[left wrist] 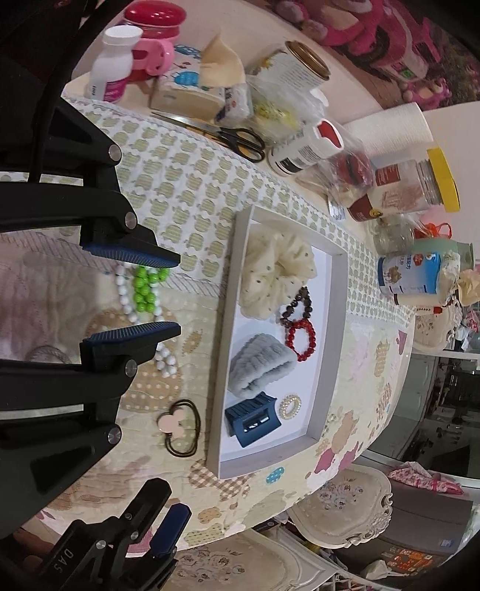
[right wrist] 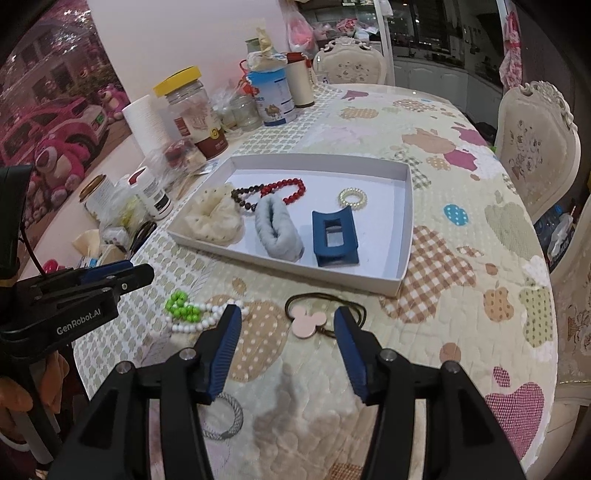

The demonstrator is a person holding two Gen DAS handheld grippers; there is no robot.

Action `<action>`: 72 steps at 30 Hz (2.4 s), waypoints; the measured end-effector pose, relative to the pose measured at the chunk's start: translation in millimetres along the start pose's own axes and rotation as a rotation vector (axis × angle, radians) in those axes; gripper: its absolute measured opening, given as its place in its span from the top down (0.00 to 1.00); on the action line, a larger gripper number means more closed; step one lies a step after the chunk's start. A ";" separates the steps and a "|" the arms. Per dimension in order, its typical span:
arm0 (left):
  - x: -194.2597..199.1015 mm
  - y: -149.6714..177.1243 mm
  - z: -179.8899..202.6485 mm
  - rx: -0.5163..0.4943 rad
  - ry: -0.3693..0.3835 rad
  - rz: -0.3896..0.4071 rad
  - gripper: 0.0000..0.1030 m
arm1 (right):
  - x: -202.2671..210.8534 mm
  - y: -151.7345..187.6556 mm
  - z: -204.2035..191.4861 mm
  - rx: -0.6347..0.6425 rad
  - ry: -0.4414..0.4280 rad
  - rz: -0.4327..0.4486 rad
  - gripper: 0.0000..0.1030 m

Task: Organize jewelry
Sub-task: 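Move the left tool to the green bead bracelet while the right tool moves to the Mickey hair tie, then grasp the green bead bracelet with the left tool while the right tool grasps the Mickey hair tie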

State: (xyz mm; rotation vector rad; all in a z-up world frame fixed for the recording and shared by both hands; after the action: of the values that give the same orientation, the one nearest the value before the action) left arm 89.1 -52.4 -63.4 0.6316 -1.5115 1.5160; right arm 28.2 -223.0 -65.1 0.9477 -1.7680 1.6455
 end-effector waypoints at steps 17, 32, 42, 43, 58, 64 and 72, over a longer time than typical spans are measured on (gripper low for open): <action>-13.4 26.3 -68.5 0.230 0.120 -0.107 0.72 | -19.2 39.6 6.6 0.002 0.018 -0.086 0.46; -60.8 26.0 -73.6 0.290 0.157 -0.195 0.70 | -47.2 43.7 7.5 -0.033 0.008 -0.124 0.47; -84.9 27.3 -71.6 0.235 0.138 -0.248 0.70 | -69.6 27.8 8.2 -0.022 0.003 -0.121 0.47; -86.3 26.3 -71.0 0.228 0.138 -0.248 0.70 | -73.5 26.7 5.7 -0.004 0.005 -0.125 0.47; -91.8 20.3 -58.2 0.154 0.176 -0.235 0.92 | -98.4 23.6 3.3 0.090 0.058 -0.098 0.66; -65.9 6.3 -61.1 0.174 0.206 -0.182 0.92 | -74.3 18.6 10.8 0.037 0.015 -0.058 0.66; -20.2 -26.3 -50.2 0.139 0.220 -0.086 0.92 | -36.4 1.5 17.7 0.001 -0.021 0.010 0.66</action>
State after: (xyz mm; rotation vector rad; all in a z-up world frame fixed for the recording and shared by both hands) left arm 132.4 -11.9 -73.4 0.5814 -1.2069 1.5781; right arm 50.4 -235.7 -96.5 0.9609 -1.7891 1.6485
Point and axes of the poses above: each gripper's, at about its wrist camera, not at the fingertips, and x roughly against the way its jaws point, z to its right, y to its underside, the point moved 8 cm from there along -x, roughly the way its jaws point, and after that the axes turned 7 degrees about y, right-handed, at the moved point
